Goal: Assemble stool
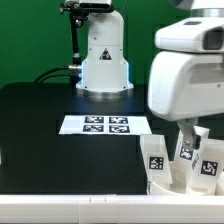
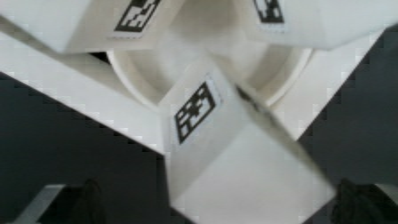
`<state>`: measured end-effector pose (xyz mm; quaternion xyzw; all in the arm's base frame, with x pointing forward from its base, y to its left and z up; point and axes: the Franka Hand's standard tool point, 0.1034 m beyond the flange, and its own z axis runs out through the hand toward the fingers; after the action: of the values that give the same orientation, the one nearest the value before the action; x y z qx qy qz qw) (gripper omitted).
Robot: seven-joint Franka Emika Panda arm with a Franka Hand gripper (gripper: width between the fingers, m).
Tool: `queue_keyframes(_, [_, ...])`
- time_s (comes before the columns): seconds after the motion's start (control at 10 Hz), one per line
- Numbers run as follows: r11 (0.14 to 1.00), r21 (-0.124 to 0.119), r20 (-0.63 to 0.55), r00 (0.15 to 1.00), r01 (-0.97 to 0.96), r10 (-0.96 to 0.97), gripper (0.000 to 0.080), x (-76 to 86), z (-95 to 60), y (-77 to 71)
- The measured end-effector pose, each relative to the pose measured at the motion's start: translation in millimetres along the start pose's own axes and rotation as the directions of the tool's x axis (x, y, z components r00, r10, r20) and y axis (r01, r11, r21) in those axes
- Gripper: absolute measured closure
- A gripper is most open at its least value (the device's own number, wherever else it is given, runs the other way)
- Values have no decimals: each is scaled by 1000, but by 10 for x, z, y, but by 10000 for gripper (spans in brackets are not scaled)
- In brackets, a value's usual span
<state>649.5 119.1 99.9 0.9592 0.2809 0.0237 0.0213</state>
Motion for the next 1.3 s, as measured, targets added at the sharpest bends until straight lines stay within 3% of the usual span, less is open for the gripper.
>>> queue_keyframes(0.1, [998, -7, -14, 998, 65, -65, 151, 41, -1, -67])
queue_keyframes(0.5, [969, -24, 5, 969, 245, -245, 151, -8, 20, 1])
queue_keyframes(0.9, [940, -24, 32, 940, 340, -339, 151, -63, 322, -18])
queue_keyframes(1.0, [945, -25, 31, 945, 326, -326, 151, -64, 321, -13])
queue_keyframes(1.1, [956, -26, 31, 956, 292, -292, 290, -67, 322, -7])
queue_keyframes(1.2, [956, -26, 31, 956, 291, -291, 290, -71, 324, -4])
queue_keyframes(1.3, [966, -26, 30, 966, 256, -256, 430, -72, 325, -2])
